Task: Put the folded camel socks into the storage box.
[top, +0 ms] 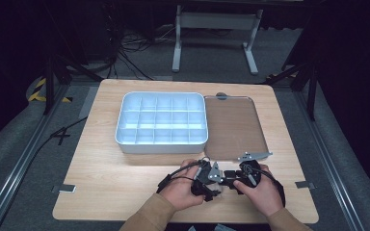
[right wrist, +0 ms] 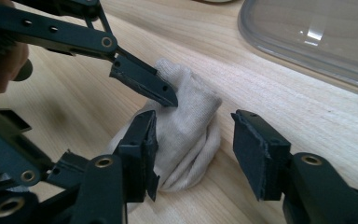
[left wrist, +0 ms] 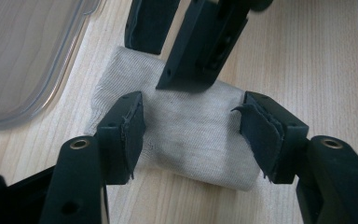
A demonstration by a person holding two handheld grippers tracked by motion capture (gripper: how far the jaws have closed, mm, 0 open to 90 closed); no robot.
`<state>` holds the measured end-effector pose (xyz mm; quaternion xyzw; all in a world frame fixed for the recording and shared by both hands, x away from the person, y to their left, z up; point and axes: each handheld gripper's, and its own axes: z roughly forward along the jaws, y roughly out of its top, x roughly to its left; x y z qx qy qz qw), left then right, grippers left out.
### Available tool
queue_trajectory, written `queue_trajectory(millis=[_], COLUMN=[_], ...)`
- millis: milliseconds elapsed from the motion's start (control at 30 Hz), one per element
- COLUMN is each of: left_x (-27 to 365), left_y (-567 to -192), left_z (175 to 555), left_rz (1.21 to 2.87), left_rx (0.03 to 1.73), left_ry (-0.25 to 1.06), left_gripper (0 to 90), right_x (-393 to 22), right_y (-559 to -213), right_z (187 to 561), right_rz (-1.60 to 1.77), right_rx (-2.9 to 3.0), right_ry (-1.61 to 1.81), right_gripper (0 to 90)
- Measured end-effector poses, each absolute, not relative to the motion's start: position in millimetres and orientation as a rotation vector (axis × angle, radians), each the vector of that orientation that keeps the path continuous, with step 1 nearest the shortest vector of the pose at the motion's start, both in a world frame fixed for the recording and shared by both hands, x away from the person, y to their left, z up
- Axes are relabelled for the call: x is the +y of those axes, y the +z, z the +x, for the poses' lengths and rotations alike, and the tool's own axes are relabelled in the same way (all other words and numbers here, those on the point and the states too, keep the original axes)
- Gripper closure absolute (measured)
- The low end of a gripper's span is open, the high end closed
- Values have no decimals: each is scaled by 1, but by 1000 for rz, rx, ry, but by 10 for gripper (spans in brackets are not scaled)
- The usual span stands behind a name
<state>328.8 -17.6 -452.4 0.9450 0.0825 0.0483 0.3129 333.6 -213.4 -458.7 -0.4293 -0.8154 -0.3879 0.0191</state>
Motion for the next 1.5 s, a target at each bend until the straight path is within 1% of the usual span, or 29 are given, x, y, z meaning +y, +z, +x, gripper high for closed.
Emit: queue_trajectory(millis=[233,400,533,700,767,867,1067,1133,1200,1267,1500], left_x=[-17,-14,-14,-11,-10,-8,-2,2,7,11,26], left_y=[-453,-453,-454,-455,-456,-453,-449,-446,-443,-439,-428], left_z=[328,328,328,327,326,325,325,326,327,328,331], left_rz=[2484,2480,2473,2463,2458,2458,2470,2475,2446,2443,2395], left_rx=[219,230,239,252,260,310,382,404,415,421,467], left_ry=[139,134,140,138,139,162,180,181,161,171,166], left_gripper=[390,384,377,374,373,325,251,252,252,252,249], right_x=[-211,-208,-206,-200,-201,-203,-202,-202,-203,-203,-206], right_y=[-466,-468,-470,-472,-472,-472,-469,-469,-468,-465,-452], right_z=[337,338,339,338,339,340,340,340,340,339,336], right_rz=[-1354,-1360,-1351,-1339,-1347,-1340,-1316,-1313,-1310,-1305,-1290], right_rx=[-2501,-2493,-2466,-2443,-2416,-2378,-2406,-2406,-2403,-2409,-2438], right_ry=[-1176,-1158,-1162,-1170,-1158,-1168,-1166,-1169,-1175,-1182,-1242], right_gripper=[467,465,506,582,632,717,760,763,767,768,769])
